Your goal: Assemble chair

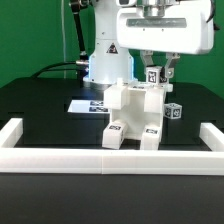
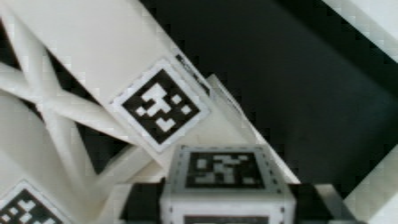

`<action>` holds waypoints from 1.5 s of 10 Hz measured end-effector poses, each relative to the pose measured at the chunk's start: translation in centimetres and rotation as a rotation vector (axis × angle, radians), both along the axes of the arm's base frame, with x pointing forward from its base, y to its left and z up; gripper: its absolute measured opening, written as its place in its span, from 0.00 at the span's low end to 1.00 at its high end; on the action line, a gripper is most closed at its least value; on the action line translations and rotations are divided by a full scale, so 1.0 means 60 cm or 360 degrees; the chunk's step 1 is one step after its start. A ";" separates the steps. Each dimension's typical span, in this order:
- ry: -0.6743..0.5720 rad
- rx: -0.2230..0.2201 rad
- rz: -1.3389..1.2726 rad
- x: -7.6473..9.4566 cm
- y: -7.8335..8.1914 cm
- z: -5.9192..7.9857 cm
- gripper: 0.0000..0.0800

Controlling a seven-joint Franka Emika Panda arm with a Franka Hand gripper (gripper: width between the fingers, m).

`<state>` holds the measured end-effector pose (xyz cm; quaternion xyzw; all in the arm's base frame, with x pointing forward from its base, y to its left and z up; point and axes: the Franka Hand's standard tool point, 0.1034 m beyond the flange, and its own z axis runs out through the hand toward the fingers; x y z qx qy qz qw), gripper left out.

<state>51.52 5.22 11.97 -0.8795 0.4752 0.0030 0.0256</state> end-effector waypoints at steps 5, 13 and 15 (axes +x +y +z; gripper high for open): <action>0.0008 0.0014 -0.0136 -0.001 0.004 -0.001 0.66; -0.0039 -0.0007 0.0713 0.002 0.004 0.001 0.81; -0.0056 -0.0013 0.0992 0.004 0.003 0.002 0.81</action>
Offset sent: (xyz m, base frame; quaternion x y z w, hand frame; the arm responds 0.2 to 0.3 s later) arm 0.0000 0.0000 0.0000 0.0000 0.0000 0.0000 1.0000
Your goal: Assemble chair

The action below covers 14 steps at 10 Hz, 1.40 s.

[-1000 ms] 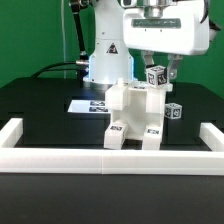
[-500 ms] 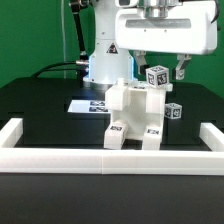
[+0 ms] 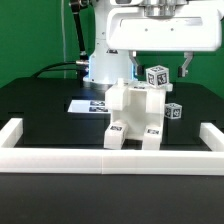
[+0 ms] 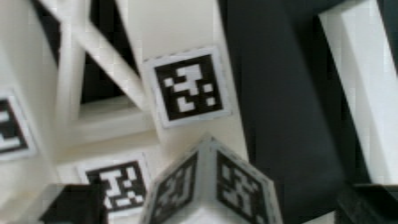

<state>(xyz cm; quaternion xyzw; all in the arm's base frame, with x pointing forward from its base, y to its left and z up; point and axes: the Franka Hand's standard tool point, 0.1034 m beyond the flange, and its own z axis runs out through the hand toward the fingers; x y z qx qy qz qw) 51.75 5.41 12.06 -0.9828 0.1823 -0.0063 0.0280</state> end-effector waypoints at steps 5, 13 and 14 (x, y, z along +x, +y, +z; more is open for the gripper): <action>-0.0028 -0.0013 0.0525 0.000 -0.004 0.000 0.81; -0.0044 -0.0038 0.0977 0.000 -0.007 0.000 0.58; -0.0045 -0.0038 0.0977 0.000 -0.007 0.000 0.36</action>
Offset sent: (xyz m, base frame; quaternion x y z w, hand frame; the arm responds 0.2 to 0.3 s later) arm 0.0026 0.0016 0.0010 0.0000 -0.0027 -0.1308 0.9914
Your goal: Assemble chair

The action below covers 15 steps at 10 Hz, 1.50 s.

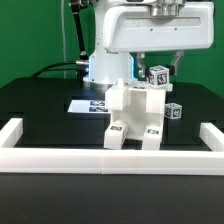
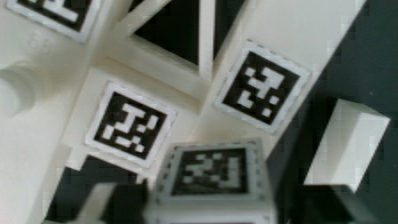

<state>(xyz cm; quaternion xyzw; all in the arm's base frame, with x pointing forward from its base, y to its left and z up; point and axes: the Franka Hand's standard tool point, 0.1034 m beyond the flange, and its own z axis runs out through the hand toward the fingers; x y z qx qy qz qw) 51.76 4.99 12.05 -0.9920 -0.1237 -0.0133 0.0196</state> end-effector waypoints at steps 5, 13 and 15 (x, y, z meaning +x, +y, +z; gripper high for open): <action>0.0004 0.0004 -0.0092 0.000 0.000 0.000 0.36; 0.0043 0.0026 -0.0970 0.000 0.002 -0.001 0.36; 0.0056 0.0036 -0.1221 0.000 0.003 -0.001 0.36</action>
Offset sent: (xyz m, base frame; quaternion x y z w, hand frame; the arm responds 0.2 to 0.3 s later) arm 0.0000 0.0000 0.0000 0.0000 0.0000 0.0000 1.0000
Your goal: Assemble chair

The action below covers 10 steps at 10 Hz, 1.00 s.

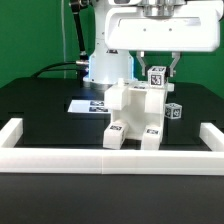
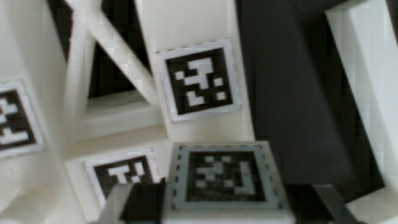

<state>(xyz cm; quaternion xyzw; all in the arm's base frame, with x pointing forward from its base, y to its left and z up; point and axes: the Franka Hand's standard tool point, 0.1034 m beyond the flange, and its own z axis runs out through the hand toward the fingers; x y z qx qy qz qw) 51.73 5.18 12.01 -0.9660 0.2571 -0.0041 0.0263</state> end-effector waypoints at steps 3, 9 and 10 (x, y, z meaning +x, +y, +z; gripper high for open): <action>0.0014 0.0015 -0.0281 0.000 0.002 0.000 0.36; 0.0046 0.0042 -0.0837 -0.001 0.007 -0.001 0.36; 0.0046 0.0042 -0.0833 -0.001 0.007 -0.001 0.36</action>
Offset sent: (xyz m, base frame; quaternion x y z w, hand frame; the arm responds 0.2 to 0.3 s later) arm 0.0000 0.0000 0.0000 0.0000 0.0000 0.1938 0.9810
